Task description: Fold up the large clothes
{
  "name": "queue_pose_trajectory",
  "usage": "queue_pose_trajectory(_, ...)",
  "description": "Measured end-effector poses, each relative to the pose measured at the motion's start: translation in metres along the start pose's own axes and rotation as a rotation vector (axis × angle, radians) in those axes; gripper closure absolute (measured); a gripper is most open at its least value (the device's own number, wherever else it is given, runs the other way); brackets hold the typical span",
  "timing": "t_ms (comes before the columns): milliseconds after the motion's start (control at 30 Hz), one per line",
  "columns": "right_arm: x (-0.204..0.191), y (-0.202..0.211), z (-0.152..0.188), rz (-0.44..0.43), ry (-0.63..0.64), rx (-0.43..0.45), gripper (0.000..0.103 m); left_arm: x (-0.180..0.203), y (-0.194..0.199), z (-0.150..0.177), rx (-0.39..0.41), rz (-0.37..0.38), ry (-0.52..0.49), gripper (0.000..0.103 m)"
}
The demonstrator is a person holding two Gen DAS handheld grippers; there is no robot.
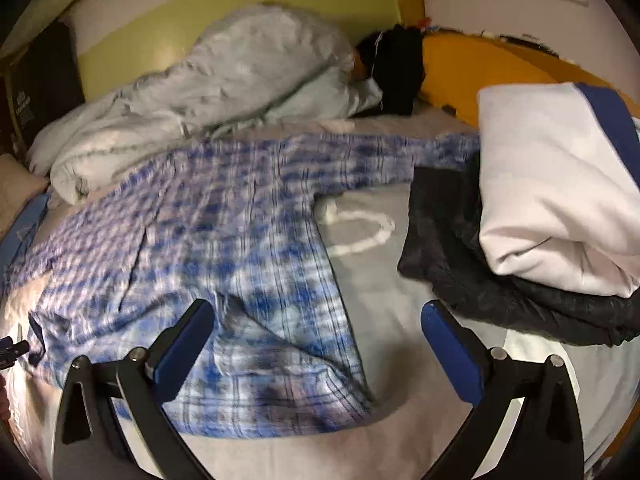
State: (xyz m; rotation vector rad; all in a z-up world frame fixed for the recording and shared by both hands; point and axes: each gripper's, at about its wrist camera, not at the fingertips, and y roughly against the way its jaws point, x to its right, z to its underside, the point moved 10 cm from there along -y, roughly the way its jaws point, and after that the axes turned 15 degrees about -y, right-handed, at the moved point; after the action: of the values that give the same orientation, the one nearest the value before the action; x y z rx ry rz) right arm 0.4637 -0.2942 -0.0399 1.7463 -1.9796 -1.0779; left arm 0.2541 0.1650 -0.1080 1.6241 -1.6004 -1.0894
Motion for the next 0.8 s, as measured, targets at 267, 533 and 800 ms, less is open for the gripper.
queue_pose_trajectory(267,-0.012,-0.029,0.037,0.059,0.23,-0.16,0.0,-0.041,-0.025,0.005,-0.088,-0.233,0.042,0.0)
queue_pose_trajectory(533,-0.041,-0.035,0.068,0.039,0.421,-0.207,0.0,-0.091,0.024,-0.019,0.13,-0.428,0.191,0.009)
queue_pose_trajectory(800,-0.019,-0.049,0.048,0.179,0.412,-0.13,0.073,-0.062,0.032,-0.017,0.145,-0.178,0.136,0.009)
